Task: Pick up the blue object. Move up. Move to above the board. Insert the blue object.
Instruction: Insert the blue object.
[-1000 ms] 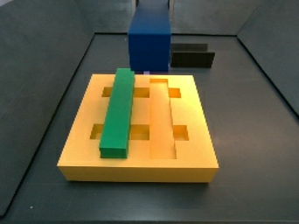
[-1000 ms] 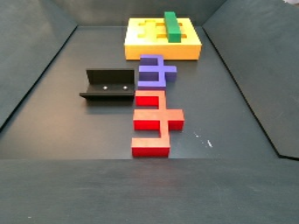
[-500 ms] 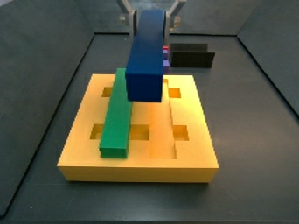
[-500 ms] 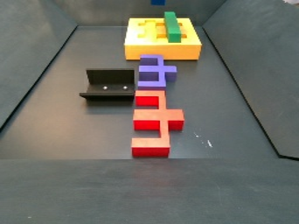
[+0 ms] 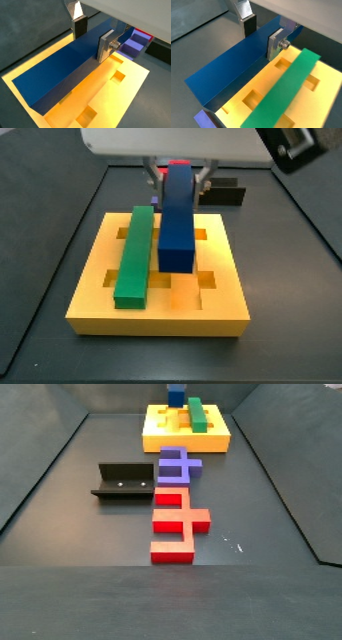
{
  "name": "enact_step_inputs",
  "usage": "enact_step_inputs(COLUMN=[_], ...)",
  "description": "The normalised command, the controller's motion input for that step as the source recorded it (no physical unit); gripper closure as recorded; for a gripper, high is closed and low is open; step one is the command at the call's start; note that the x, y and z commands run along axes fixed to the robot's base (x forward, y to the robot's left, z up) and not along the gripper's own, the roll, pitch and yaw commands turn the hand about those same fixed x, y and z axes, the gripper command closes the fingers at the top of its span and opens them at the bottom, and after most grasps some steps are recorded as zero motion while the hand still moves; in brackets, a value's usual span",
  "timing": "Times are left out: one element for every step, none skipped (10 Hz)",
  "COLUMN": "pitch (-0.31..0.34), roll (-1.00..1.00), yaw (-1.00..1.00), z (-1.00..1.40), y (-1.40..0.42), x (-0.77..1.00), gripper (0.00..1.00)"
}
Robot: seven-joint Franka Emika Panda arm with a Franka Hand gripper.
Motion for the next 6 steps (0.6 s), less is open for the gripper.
enact_step_inputs(pitch=[0.0,0.0,0.0,-0.04,-0.086,-0.086], roll=[0.16,0.15,0.07,0.0,-0.06,-0.08], yaw=[0.19,0.13,0.07,0.06,0.05,0.02], z=[-0.32,-0.33,-0.34,-0.39,-0.44,-0.39], y=[-0.09,-0.08,-0.08,-0.04,-0.01,0.0], x=[0.23,0.14,0.07,0.1,0.08,0.05], gripper=[1.0,1.0,1.0,1.0,1.0,1.0])
